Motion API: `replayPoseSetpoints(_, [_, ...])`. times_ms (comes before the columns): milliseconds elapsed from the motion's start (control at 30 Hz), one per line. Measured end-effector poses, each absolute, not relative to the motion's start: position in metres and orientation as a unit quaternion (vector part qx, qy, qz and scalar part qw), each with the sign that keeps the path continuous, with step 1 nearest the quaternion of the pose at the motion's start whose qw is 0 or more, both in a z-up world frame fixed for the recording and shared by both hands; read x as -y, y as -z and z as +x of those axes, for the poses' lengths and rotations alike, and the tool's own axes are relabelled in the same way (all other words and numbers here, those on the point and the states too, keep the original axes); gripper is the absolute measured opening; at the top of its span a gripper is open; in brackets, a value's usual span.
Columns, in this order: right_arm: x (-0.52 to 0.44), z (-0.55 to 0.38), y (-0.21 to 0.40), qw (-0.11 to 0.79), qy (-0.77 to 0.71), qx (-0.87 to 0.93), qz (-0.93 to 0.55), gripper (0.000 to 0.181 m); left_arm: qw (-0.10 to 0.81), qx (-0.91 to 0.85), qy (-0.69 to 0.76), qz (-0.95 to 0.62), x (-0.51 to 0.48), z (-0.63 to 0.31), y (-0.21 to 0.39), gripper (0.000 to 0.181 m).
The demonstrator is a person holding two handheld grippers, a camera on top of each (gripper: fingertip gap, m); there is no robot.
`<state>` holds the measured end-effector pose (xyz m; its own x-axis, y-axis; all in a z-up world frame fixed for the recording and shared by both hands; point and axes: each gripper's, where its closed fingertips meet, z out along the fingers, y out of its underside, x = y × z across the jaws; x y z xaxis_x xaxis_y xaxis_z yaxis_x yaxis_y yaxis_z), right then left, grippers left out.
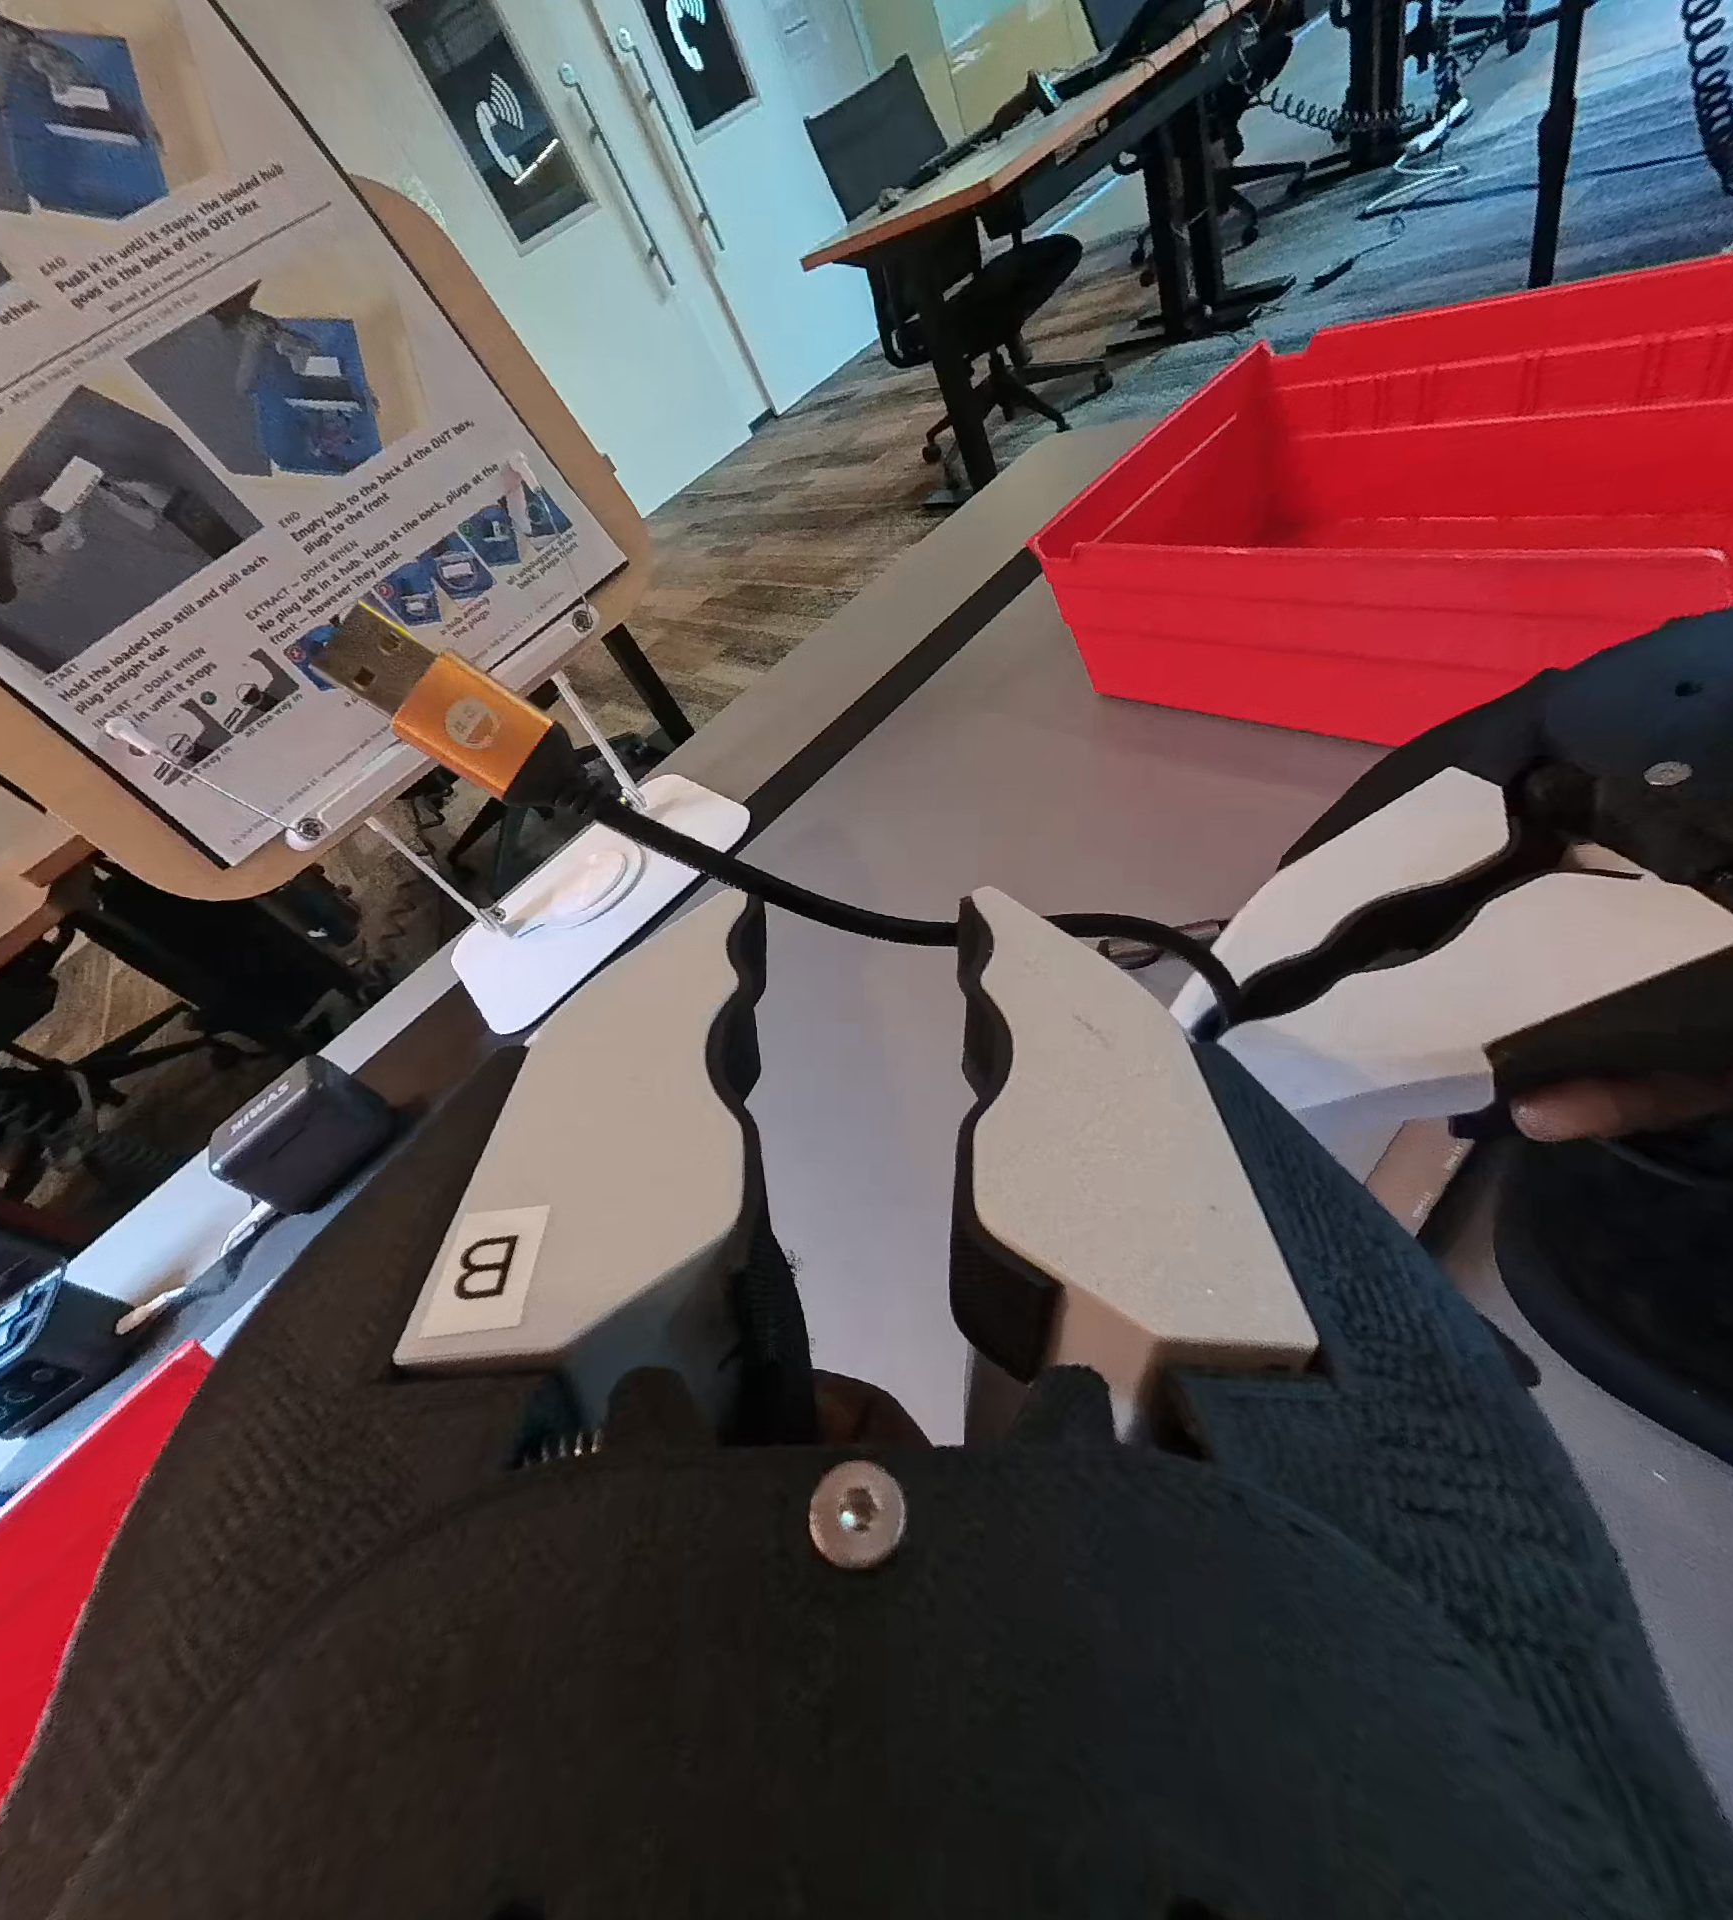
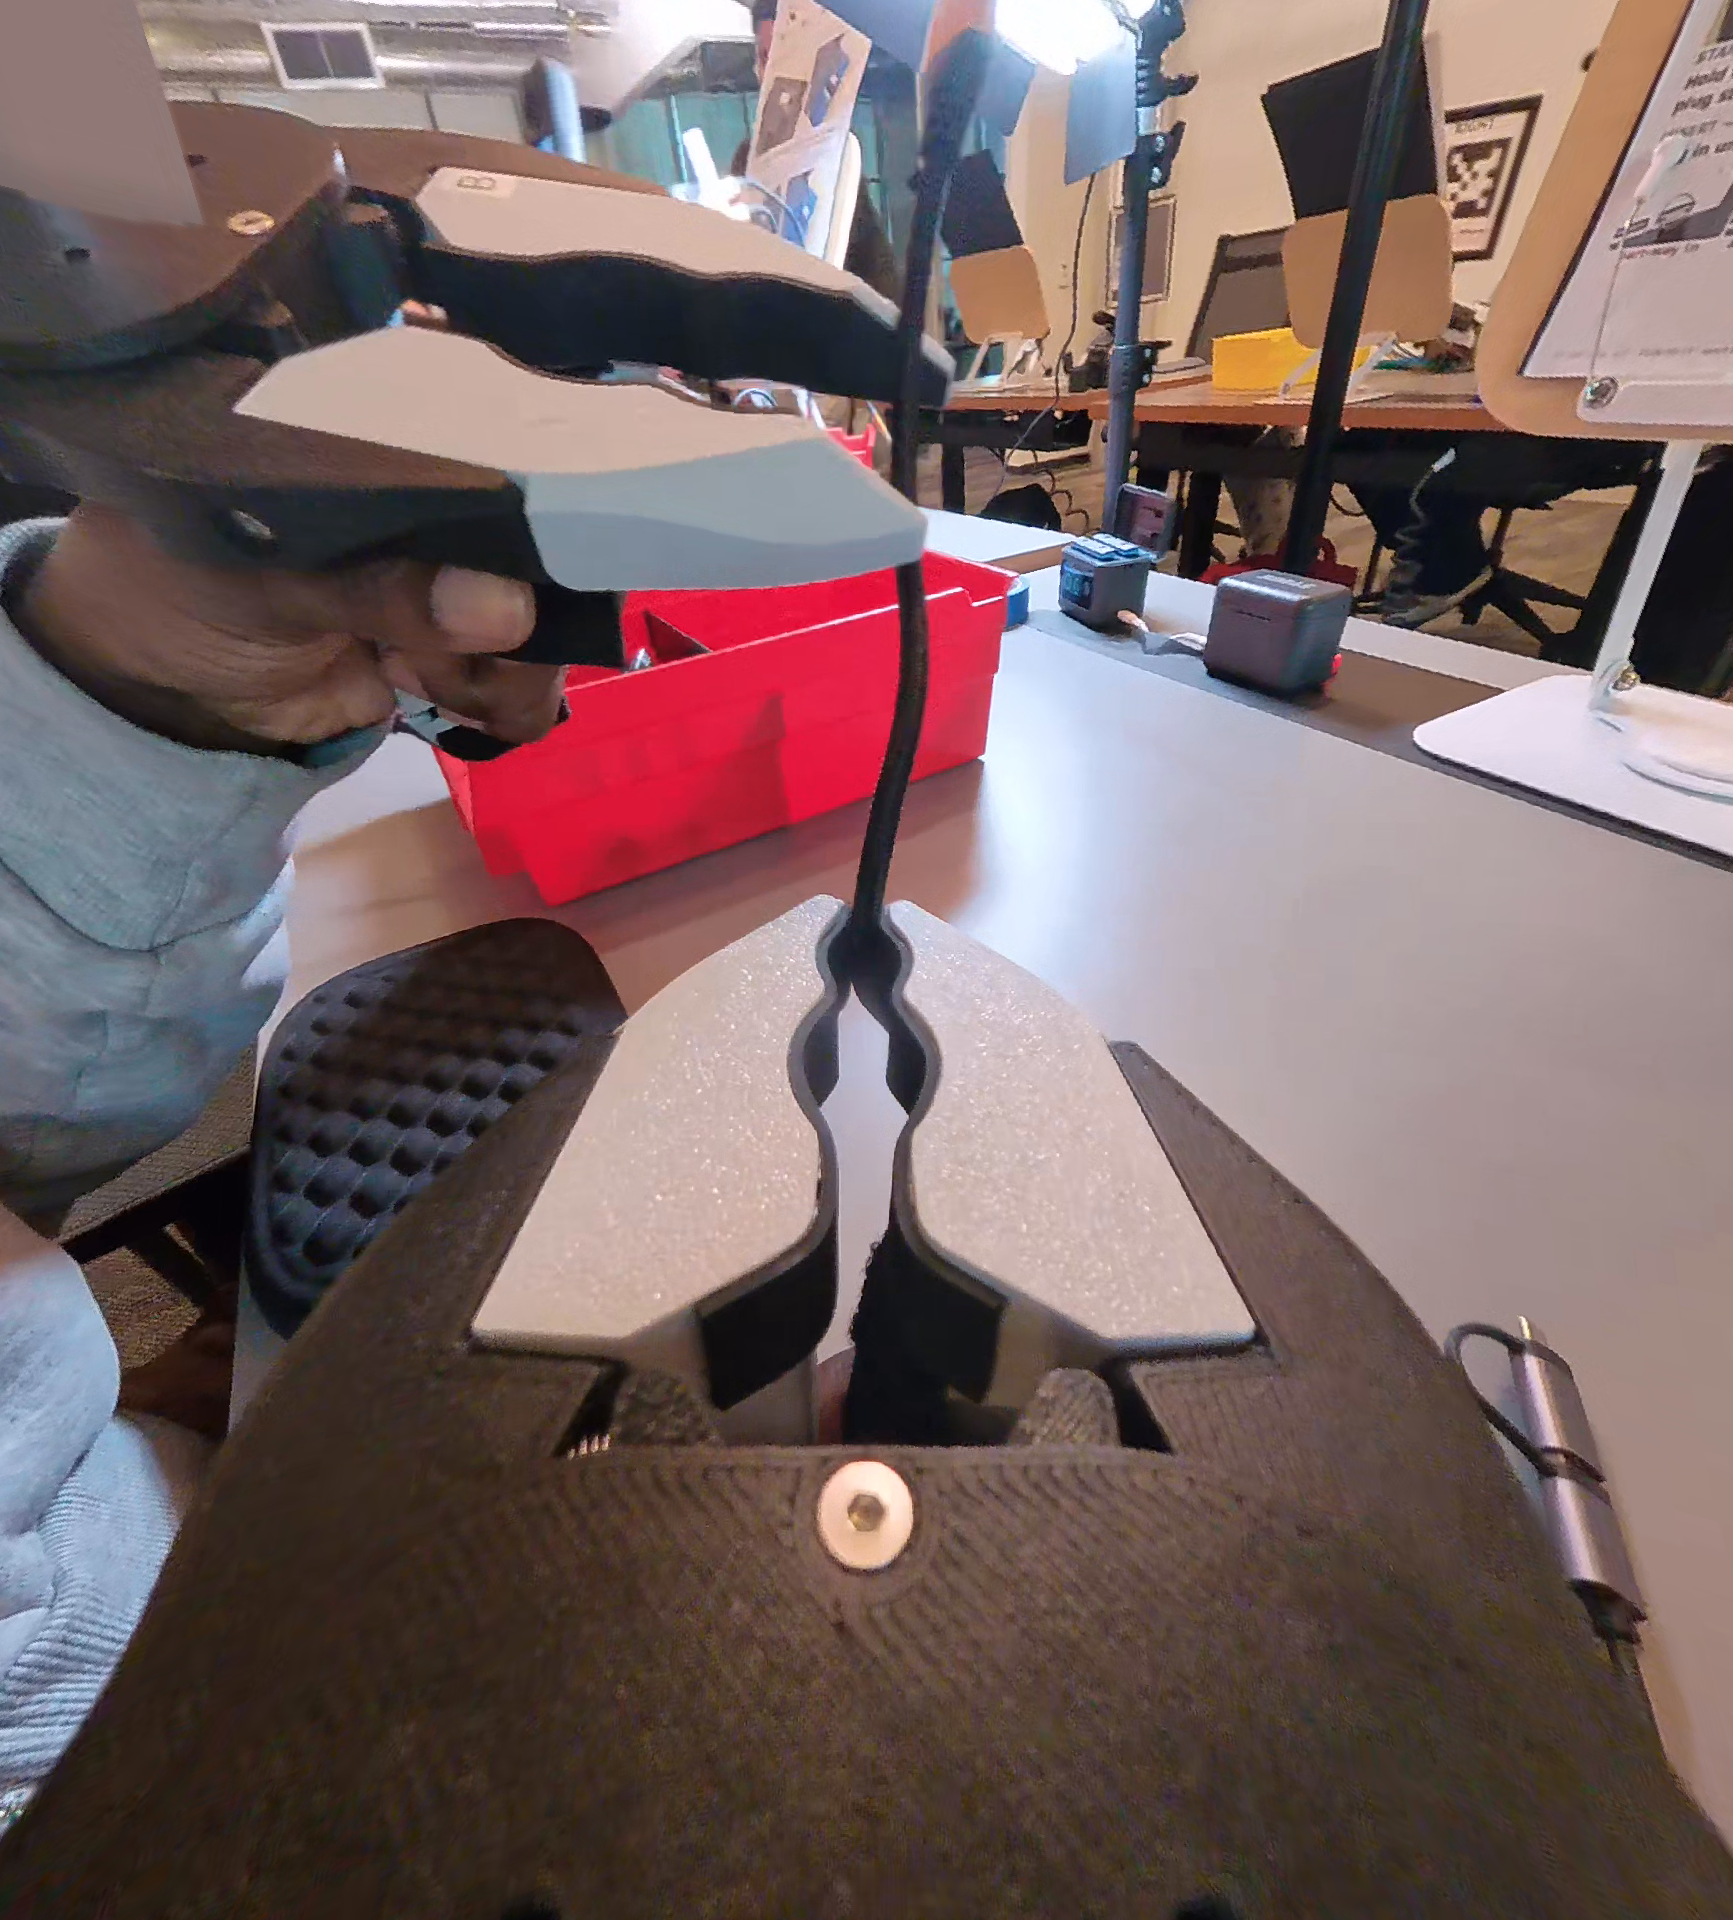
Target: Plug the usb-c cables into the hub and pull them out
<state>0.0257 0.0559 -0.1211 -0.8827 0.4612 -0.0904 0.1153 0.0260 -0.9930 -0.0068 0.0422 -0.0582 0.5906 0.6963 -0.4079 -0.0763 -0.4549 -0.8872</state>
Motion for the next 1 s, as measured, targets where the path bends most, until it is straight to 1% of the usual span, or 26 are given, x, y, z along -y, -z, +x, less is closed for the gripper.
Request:
replayPoseSetpoints(67, [-0.058,0.023,0.122,0.133,-0.665,0.704,-0.211,0.003,0.48,0.204,-0.403,-0.752,-0.042,-0.006,0.057,0.036])
replayPoseSetpoints(133, [-0.062,0.019,0.12,0.138,-0.667,0.698,-0.221,0.003,0.476,0.199,-0.394,-0.76,-0.045,-0.004,0.06,0.045])
replayPoseSetpoints(333, [-0.076,0.009,0.109,0.128,-0.685,0.671,-0.252,0.003,0.467,0.189,-0.388,-0.772,-0.047,-0.001,0.065,0.049])
replayPoseSetpoints(400, [-0.079,0.008,0.104,0.109,-0.699,0.655,-0.265,0.003,0.463,0.19,-0.385,-0.776,-0.046,0.0,0.068,0.05])
replayPoseSetpoints(500, [-0.087,0.006,0.085,0.042,-0.743,0.6,-0.296,0.003,0.466,0.204,-0.38,-0.772,-0.035,-0.002,0.075,0.051])
replayPoseSetpoints(567, [-0.095,0.005,0.068,-0.015,-0.781,0.542,-0.309,0.003,0.5,0.223,-0.355,-0.758,-0.026,0.002,0.082,0.051])
replayPoseSetpoints(633, [-0.103,0.004,0.053,-0.074,-0.816,0.48,-0.315,0.003,0.574,0.261,-0.301,-0.715,-0.02,0.008,0.085,0.051])
replayPoseSetpoints(700, [-0.108,0.004,0.043,-0.129,-0.84,0.421,-0.318,0.002,0.671,0.302,-0.244,-0.632,-0.012,0.013,0.08,0.052])
replayPoseSetpoints(767, [-0.109,0.005,0.036,-0.171,-0.858,0.372,-0.31,0.003,0.728,0.367,-0.216,-0.537,0.001,0.011,0.081,0.056])
replayPoseSetpoints(867, [-0.103,0.007,0.032,-0.191,-0.873,0.337,-0.298,0.003,0.771,0.396,-0.148,-0.476,-0.007,0.019,0.086,0.058])
replayPoseSetpoints(1000, [-0.086,0.019,0.031,-0.196,-0.879,0.34,-0.272,0.003,0.823,0.406,0.035,-0.395,-0.026,0.026,0.073,0.055])
